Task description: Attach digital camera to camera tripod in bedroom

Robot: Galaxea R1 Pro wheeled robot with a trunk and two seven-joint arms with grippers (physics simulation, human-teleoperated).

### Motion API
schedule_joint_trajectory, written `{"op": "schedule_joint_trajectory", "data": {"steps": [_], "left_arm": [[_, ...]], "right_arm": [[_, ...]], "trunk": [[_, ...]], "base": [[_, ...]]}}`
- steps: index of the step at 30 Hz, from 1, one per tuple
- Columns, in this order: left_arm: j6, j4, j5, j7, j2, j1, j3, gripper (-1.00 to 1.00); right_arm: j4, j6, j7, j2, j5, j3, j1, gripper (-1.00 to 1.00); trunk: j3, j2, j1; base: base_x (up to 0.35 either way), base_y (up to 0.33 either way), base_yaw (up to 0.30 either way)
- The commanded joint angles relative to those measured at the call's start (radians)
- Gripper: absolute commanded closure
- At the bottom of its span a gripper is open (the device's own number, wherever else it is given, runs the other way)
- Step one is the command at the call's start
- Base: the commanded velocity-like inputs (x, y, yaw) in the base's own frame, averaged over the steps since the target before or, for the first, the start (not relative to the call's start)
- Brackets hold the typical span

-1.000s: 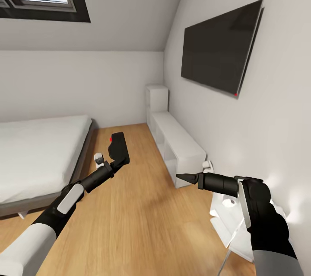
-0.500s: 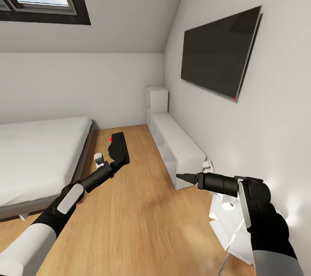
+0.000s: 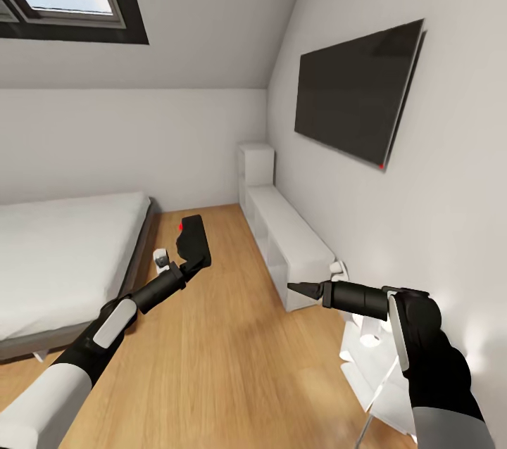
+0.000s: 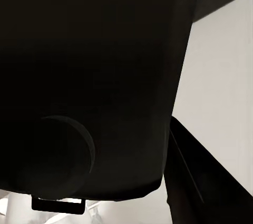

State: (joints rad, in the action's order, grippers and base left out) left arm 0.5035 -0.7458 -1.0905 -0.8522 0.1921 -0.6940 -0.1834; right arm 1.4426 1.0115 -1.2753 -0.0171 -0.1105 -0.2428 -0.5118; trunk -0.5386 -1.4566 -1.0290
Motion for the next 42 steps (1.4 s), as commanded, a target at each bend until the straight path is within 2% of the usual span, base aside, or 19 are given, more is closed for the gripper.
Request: {"op": "schedule_joint_trajectory", "data": {"steps": [1, 42], "left_arm": [[0.006, 0.000, -0.009, -0.002, 0.001, -0.001, -0.004, 1.00], [0.006, 0.005, -0.012, -0.001, 0.001, -0.001, -0.004, 1.00]], "right_arm": [[0.001, 0.007, -0.010, -0.001, -0.011, -0.003, -0.001, -1.00], [0.001, 0.006, -0.012, -0.001, -0.011, -0.001, -0.001, -1.00]], "trunk": [[0.002, 0.007, 0.004], [0.131, 0.294, 0.161]], "base": [[0.000, 0.000, 0.000], [0.000, 0.000, 0.000]]}}
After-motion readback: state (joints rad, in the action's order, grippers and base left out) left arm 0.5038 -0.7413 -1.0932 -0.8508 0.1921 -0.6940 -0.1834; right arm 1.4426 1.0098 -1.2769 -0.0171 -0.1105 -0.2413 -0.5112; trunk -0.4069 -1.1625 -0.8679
